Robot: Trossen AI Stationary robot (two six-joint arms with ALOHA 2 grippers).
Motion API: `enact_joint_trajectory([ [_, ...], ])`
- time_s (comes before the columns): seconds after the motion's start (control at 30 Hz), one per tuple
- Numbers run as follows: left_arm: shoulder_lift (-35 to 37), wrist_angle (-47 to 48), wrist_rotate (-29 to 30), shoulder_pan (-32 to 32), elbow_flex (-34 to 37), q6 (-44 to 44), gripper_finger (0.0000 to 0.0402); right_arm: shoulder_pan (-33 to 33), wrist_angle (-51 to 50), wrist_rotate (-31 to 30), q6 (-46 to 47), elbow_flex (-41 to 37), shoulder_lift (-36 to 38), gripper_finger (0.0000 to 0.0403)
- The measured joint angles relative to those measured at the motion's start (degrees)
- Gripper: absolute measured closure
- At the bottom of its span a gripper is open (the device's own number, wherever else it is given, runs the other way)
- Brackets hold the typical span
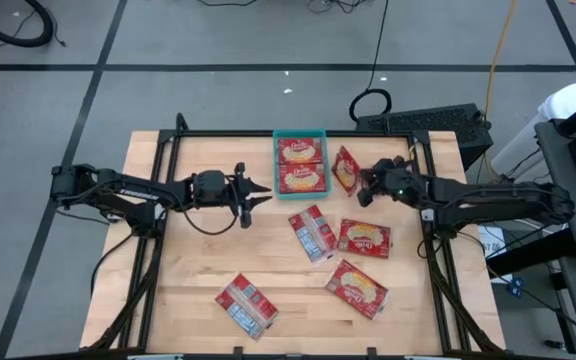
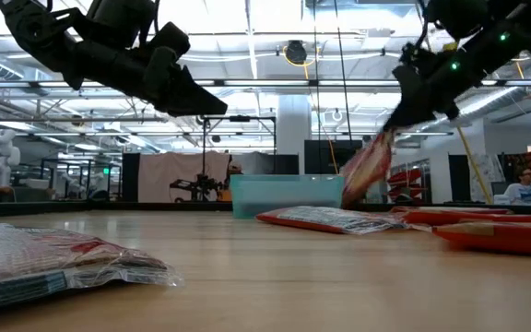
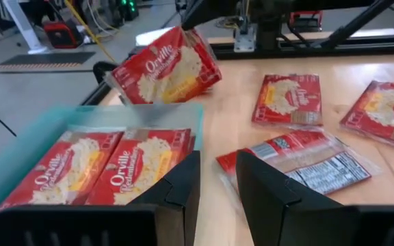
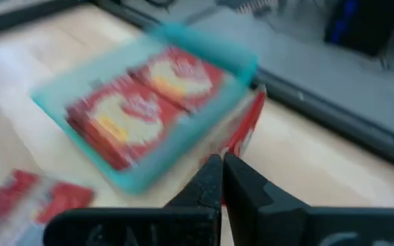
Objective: Sort popcorn bags into baskets
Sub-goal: Put the red popcorn bag into the blue bin
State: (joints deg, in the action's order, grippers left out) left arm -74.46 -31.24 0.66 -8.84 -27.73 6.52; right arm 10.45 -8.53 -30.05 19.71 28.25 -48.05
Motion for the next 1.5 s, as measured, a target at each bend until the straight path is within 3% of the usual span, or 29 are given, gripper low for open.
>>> enact_joint_trajectory([
  [0.23,-0.6,0.2,0.0,-1.4,0.0,-0.6,0.0293,-2.3,9.4,-0.3,-10.0,0.1,4.6,0.0403],
  [0.43,-1.3,-0.6,0.0,-4.0,0.0,-0.7,0.0251,-5.6,19.1,-1.5,-20.4,0.2,5.7,0.0402],
  [0.53,-1.2,-2.2,0.0,-5.1,0.0,-2.4,0.0228,-7.1,23.0,-1.4,-21.4,0.2,5.4,0.0402],
  [0.6,-1.3,-1.9,-0.1,-5.4,0.0,-3.6,0.0215,-7.5,22.0,-2.1,-15.7,0.2,5.4,0.0402],
  [0.73,-1.3,-1.9,-0.8,-5.2,0.0,-5.5,0.0195,-7.5,11.1,-3.9,4.4,0.2,3.5,0.0402],
  [0.97,-1.3,-2.1,-1.2,-3.7,0.0,-5.5,0.0195,-7.4,-13.3,4.8,34.5,0.2,-5.0,0.0386],
  [1.2,-1.3,-2.1,-1.2,-2.9,0.0,-5.3,0.0215,-5.8,-19.3,10.7,41.3,0.2,-7.2,0.0306],
  [1.37,-1.3,-2.1,-1.2,-2.7,0.0,-5.0,0.022,-4.0,-28.1,11.0,45.8,0.2,-7.2,0.0244],
  [1.5,-1.3,-2.0,-1.2,-2.7,0.0,-3.9,0.0215,-2.6,-28.4,10.8,45.3,0.0,-7.3,0.0208],
])
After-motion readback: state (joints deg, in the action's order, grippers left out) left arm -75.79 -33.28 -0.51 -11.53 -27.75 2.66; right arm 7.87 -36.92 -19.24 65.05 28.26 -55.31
